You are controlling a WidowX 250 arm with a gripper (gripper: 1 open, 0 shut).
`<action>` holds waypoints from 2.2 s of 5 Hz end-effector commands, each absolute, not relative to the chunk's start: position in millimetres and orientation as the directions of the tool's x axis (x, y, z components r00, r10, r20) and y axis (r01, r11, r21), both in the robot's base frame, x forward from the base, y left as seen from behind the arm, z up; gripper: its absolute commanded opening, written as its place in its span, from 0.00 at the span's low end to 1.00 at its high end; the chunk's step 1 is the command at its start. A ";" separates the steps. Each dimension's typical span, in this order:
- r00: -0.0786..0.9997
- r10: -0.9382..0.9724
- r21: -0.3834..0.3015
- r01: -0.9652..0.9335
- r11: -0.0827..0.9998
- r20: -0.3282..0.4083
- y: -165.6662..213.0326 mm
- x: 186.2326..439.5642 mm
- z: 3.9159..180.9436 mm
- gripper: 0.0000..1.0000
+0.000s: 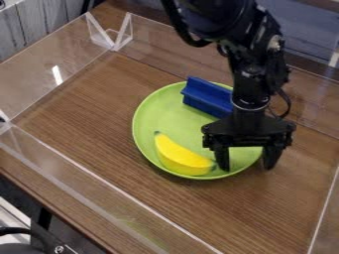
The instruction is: Put the blue object in the green plate
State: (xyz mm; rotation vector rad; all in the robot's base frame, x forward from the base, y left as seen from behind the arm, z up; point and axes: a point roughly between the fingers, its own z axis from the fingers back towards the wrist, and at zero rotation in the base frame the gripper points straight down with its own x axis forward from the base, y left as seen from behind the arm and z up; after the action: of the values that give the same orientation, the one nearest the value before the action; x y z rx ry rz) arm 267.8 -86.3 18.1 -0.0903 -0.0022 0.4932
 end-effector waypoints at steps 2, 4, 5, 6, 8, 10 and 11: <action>0.900 0.437 -0.124 -0.434 0.892 -0.005 -87.9 264.9 49.5 1.00; 0.883 0.469 -0.131 -0.465 0.875 -0.007 -90.5 260.4 61.8 0.00; 0.885 0.465 -0.132 -0.462 0.877 -0.009 -101.9 254.8 68.1 0.00; 0.924 0.382 -0.133 -0.379 0.916 -0.009 -102.2 262.4 76.4 0.00; 0.950 0.311 -0.137 -0.310 0.941 -0.011 -84.1 289.5 102.2 0.00; 0.959 0.282 -0.158 -0.280 0.947 -0.014 -46.2 317.8 139.5 0.00; 0.980 0.200 -0.163 -0.200 0.966 -0.016 -36.0 327.2 157.0 0.00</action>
State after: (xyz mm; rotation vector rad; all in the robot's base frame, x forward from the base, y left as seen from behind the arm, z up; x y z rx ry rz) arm 322.0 -37.9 134.0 -0.1525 0.0763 0.2073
